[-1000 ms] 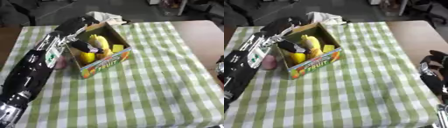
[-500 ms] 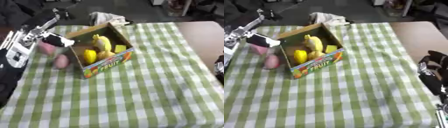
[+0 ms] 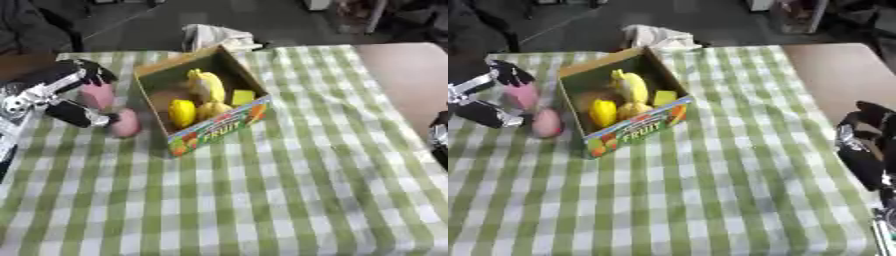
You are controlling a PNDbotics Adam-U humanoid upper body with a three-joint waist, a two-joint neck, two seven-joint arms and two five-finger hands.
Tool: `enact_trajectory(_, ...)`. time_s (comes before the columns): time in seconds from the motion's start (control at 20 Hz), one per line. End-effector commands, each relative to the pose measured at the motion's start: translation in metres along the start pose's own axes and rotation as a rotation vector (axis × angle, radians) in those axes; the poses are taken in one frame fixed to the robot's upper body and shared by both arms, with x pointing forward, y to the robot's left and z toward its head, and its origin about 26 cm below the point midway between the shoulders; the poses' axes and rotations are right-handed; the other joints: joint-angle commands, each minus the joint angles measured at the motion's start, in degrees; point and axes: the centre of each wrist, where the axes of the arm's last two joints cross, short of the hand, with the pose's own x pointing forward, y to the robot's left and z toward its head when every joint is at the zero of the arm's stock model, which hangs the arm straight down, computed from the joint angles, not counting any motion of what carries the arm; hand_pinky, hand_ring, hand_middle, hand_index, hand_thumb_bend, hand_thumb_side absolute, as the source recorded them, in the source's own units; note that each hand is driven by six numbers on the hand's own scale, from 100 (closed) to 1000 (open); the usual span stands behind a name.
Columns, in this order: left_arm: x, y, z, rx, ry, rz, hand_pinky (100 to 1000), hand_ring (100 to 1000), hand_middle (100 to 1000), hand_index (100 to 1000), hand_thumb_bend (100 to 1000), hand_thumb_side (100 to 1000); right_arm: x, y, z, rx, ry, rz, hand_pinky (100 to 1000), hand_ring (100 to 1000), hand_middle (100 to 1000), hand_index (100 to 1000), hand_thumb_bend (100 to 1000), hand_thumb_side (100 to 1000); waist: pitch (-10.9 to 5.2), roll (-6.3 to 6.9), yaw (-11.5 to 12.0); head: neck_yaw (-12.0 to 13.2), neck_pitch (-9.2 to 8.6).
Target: Pick up objects on the table and place them in the box.
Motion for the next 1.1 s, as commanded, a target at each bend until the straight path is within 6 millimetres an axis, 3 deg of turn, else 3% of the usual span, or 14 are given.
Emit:
enact_trajectory(0.05,-0.004,0.001,-0.003,-0.028,0.014,-0.007,752,730,713,845,502,389,0.004,-0.004,-0.003,-0.006,-0.021,0.006,681,798,647,777,100,321,-0.81,-0.1,-0.07,-0.01,0.27)
enact_trajectory(0.35,-0.006,-0.021,-0.02,-0.072,0.036,0.022,745,727,713,853,509,404,0.004,-0.003,-0.003,-0.004,-0.019,0.004,682,798,647,777,100,323,-0.83,-0.19,-0.25,0.01,0.27)
enact_trajectory(0.55,-0.005,-0.034,-0.03,-0.044,0.064,0.032,732,712,698,840,496,350,0.003,-0.003,-0.002,-0.004,-0.016,0.003,682,798,647,777,100,323,-0.8,-0.21,-0.43,0.07,0.27)
enact_trajectory(0.65,-0.004,-0.04,-0.033,0.024,0.093,0.026,690,667,650,807,433,192,0.003,-0.002,-0.002,-0.004,-0.014,0.001,681,798,647,777,100,324,-0.79,-0.21,-0.52,0.1,0.27)
enact_trajectory(0.8,-0.004,-0.05,-0.038,0.109,0.12,0.018,623,589,561,746,367,100,0.003,-0.002,-0.002,-0.002,-0.012,0.0,682,798,647,777,100,326,-0.78,-0.19,-0.65,0.18,0.27)
enact_trajectory(0.95,-0.002,-0.05,-0.038,0.175,0.111,0.001,543,510,474,672,320,100,0.002,-0.002,-0.002,-0.005,-0.01,0.001,682,798,647,777,100,326,-0.77,-0.18,-0.73,0.14,0.27)
enact_trajectory(1.0,0.001,-0.045,-0.037,0.203,0.097,-0.005,495,463,416,619,276,100,0.002,-0.002,-0.002,-0.005,-0.009,0.002,682,798,647,777,100,327,-0.78,-0.17,-0.73,0.11,0.27)
enact_trajectory(1.1,0.008,-0.028,-0.033,0.264,0.059,-0.028,469,435,382,586,245,100,0.002,-0.002,-0.001,-0.007,-0.007,0.003,682,798,647,777,100,327,-0.79,-0.16,-0.68,0.07,0.27)
